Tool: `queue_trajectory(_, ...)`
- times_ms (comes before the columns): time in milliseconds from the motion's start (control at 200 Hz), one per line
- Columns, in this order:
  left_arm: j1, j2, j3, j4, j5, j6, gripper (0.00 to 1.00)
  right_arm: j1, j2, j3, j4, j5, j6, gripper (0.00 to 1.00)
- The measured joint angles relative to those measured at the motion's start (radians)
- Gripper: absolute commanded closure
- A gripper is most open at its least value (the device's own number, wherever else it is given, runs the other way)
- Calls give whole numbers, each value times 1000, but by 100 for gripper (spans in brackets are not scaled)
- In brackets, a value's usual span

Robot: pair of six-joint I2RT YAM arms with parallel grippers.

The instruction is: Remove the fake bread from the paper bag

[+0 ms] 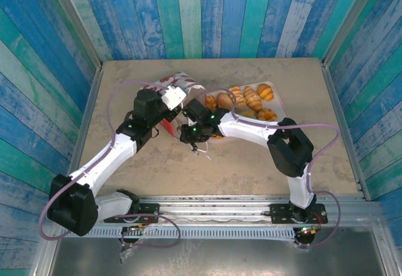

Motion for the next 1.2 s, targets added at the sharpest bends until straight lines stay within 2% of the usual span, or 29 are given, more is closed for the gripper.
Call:
queue_trajectory(426,-4,0,-63,50,13,11,98,-22,0,35,-49,34,3,66)
queue_trajectory(701,-3,0,-62,50,16,7,98,-37,-13,37,-57,33,17,59)
queue_trajectory(1197,8,0,-52,58,16,-8,98,-60,-6,74,-43,14,67,54)
